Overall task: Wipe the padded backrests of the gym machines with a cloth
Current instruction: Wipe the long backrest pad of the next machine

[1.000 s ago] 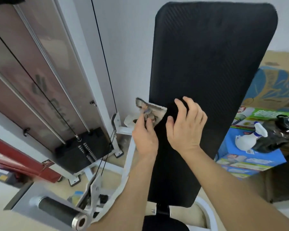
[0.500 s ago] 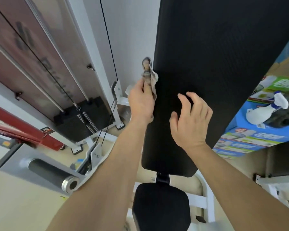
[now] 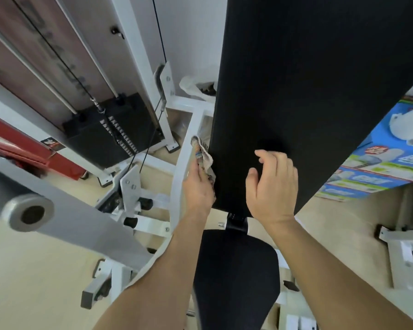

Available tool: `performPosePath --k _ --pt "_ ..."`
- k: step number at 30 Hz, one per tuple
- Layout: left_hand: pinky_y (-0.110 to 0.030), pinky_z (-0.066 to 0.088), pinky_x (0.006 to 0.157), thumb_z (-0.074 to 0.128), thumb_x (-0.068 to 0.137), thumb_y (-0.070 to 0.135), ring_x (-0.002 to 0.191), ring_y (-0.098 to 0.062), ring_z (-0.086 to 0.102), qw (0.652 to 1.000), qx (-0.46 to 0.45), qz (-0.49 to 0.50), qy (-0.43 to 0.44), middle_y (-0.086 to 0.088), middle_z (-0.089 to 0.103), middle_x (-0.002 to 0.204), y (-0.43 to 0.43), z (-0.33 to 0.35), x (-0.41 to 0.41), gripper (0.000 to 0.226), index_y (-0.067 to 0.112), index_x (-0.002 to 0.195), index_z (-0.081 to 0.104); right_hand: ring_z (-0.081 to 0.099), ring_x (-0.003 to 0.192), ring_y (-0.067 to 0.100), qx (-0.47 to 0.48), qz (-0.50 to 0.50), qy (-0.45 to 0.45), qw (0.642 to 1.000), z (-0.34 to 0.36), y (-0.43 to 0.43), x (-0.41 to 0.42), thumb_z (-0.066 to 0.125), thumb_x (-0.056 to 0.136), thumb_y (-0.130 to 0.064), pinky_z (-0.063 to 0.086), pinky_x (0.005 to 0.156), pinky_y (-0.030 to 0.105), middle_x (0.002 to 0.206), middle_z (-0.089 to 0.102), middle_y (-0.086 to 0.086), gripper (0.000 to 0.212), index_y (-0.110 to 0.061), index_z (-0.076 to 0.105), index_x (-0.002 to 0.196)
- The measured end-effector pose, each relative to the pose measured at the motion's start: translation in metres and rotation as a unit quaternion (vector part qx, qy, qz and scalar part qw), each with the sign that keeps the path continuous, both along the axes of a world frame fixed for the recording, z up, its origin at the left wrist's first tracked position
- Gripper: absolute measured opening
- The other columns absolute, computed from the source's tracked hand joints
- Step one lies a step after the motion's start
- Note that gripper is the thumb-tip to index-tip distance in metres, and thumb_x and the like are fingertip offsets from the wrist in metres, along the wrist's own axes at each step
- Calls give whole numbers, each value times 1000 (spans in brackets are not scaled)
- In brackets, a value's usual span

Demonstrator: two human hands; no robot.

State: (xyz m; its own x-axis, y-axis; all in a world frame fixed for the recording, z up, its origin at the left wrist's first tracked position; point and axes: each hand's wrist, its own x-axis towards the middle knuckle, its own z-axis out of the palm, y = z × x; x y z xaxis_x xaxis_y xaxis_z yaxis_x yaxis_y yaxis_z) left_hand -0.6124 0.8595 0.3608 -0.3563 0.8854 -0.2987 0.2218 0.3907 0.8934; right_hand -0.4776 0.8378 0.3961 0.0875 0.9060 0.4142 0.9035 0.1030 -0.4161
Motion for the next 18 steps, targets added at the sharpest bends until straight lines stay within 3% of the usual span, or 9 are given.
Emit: performPosePath --k 2,3,5,7,10,14,18 --pt "-3 41 49 32 108 11 63 10 59 999 -32 18 -20 11 53 79 -6 -29 -4 33 11 133 54 59 85 25 -29 12 49 998 -34 -15 -2 44 91 -22 50 75 44 98 61 6 34 -8 63 114" --pt "-6 45 57 34 107 13 76 6 63 998 -45 26 -26 10 57 84 -7 -45 -7 32 12 129 57 61 80 25 -44 20 66 997 -50 -23 -3 42 92 -23 52 72 42 94 63 5 33 -8 64 110" --pt "-25 50 80 37 104 15 99 -20 66 995 -73 43 -49 1 65 94 -5 -80 -16 29 13 114 64 63 70 24 -69 39 72 994 -81 -37 -7 41 93 -23 51 63 35 85 66 3 30 -9 66 100" --pt "-36 51 82 37 101 12 99 -32 65 989 -115 51 -79 -7 66 92 -4 -113 -22 27 11 98 64 62 60 21 -96 52 64 992 -106 -51 -9 40 92 -24 43 55 26 75 67 0 28 -12 65 92" --pt "-39 55 80 35 100 4 93 -32 66 959 -141 126 -211 -12 66 91 -11 -138 -21 30 9 91 63 59 53 19 -144 52 69 986 -132 -68 -11 37 92 -28 38 47 26 68 64 -2 30 -14 63 86" --pt "-33 55 70 33 106 7 80 -20 71 872 -145 228 -408 -6 74 84 -27 -143 -3 33 9 99 65 49 53 12 -188 23 111 976 -152 -82 -5 37 94 -28 32 49 25 64 59 -5 28 -15 61 88" --pt "-33 55 72 34 106 11 94 -23 68 822 -160 253 -484 -11 70 106 -47 -147 21 32 5 123 61 59 62 17 -231 -50 179 955 -158 -91 13 48 100 -17 47 57 33 70 63 -4 17 -16 63 94"
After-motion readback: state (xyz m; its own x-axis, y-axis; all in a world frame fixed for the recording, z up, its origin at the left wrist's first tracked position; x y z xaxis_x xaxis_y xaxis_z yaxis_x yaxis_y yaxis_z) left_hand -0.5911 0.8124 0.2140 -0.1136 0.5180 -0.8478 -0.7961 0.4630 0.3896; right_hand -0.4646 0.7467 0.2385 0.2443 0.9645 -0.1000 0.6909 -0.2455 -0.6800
